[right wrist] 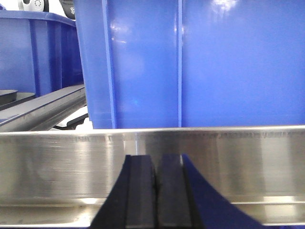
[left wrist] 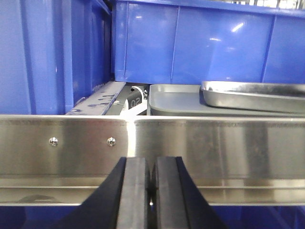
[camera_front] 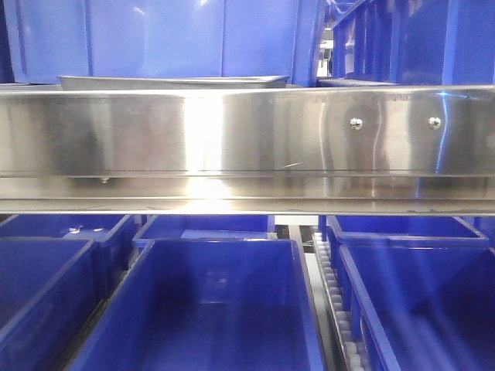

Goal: Stack silver trays without gaps

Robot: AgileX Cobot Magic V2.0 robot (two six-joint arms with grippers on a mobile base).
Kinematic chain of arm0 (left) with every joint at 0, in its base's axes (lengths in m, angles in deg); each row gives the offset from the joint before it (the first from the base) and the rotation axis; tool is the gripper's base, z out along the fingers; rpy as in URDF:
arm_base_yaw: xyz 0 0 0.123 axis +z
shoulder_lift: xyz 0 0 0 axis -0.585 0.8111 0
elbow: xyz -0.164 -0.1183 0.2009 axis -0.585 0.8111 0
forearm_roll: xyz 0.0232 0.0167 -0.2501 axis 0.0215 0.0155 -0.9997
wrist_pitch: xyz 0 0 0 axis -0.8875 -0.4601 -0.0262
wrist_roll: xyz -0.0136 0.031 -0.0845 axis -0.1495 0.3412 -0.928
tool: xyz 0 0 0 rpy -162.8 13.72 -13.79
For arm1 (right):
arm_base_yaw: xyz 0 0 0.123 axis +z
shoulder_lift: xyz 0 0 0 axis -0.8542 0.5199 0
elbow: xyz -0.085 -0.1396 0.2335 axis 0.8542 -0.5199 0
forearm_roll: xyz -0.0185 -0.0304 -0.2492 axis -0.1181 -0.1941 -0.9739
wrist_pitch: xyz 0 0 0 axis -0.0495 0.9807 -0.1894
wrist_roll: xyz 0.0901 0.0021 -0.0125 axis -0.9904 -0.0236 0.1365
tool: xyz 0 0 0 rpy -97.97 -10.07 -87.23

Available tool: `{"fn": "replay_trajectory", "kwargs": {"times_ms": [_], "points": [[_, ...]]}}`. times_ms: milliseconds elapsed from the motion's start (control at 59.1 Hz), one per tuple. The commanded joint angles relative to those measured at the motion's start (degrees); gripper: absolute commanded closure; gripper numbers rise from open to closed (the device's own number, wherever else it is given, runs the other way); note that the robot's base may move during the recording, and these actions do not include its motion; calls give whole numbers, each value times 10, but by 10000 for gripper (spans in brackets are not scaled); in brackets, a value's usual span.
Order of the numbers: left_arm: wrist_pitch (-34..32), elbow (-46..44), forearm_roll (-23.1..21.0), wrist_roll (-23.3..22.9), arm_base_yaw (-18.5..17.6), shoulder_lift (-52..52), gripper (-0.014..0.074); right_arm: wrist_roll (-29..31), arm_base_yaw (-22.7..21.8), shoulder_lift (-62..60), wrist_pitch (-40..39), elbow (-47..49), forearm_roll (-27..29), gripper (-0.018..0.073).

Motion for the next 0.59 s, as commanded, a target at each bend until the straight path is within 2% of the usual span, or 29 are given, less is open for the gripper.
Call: {"fn": "replay_trajectory", "kwargs": {"times_ms": [0,186,575], "points": [[3,-1,-11,18,1,-3,604,4,-2,-2,-17,0,-4,640],[26,-1,-10,18,1,-3,604,4,-2,-2,-17,0,-4,640],[24,-1,-11,18,1,-3,604,4,-2,-2,-17,0,-4,640]]}}
